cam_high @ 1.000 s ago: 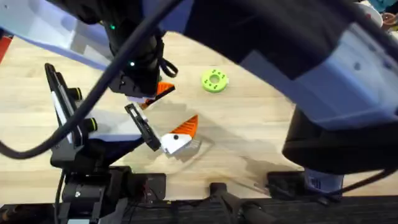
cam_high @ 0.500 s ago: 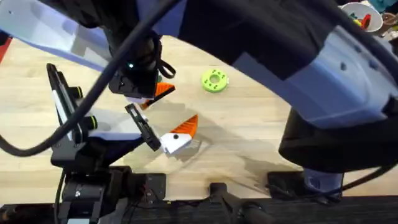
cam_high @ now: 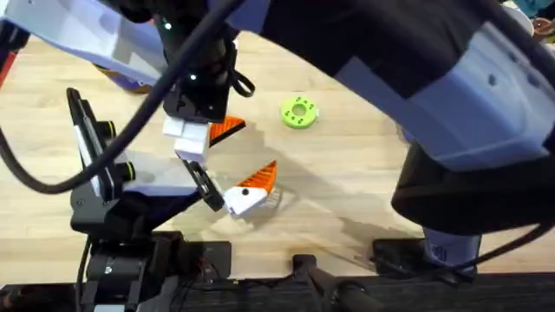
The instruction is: Pick up the gripper from the table and insert it into the empty holder that is missing its gripper. Then pick up a screw, insert it into the mounting hole, and use the screwdriver to tighten it. Finally, clean up the table by picking up the vegetable and placing it into the bucket.
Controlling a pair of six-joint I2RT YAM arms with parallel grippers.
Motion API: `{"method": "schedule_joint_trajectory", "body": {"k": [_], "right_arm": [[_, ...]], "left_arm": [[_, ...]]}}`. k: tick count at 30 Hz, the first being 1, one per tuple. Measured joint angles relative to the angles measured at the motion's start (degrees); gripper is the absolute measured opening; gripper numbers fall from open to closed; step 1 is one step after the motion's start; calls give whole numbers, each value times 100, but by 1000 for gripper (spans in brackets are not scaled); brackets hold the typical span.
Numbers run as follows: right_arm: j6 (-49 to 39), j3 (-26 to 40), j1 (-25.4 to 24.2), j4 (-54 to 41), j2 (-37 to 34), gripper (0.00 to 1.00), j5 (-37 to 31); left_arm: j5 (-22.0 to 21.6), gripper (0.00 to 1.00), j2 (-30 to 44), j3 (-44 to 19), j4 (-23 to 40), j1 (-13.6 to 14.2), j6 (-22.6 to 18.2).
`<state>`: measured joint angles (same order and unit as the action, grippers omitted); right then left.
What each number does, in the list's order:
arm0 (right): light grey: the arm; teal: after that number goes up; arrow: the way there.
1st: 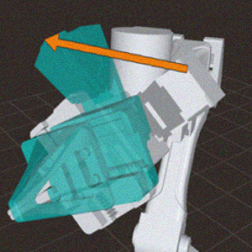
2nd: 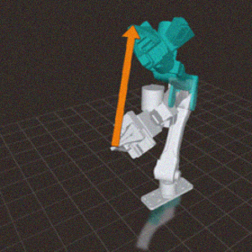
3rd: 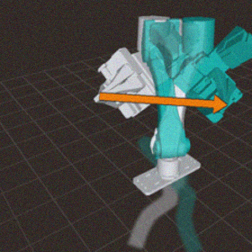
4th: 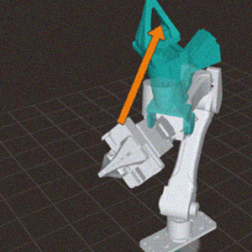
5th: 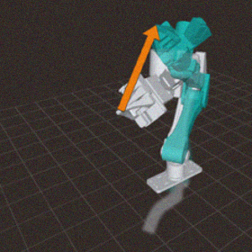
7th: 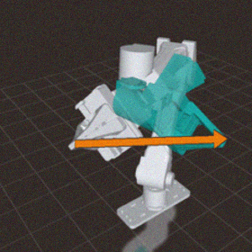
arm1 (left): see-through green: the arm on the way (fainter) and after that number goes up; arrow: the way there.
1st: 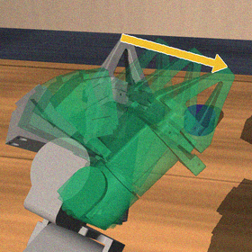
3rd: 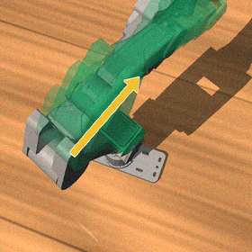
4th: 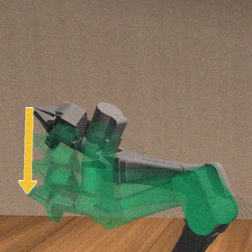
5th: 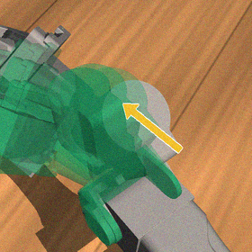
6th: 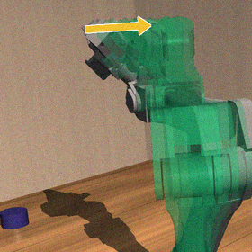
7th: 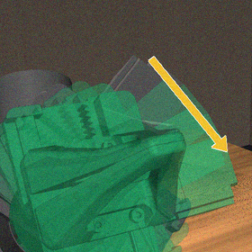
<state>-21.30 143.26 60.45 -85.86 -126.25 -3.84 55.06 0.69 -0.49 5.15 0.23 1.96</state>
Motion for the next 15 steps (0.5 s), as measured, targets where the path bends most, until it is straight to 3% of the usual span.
{"method": "schedule_joint_trajectory", "body": {"k": [9,15], "right_arm": [[765,-17,-44,-51,279,991,209],[1320,-17,-353,-96,737,993,291]], "left_arm": [[1,985,0,0,-2,2,-44],[1,985,0,0,-2,2,-46]]}}
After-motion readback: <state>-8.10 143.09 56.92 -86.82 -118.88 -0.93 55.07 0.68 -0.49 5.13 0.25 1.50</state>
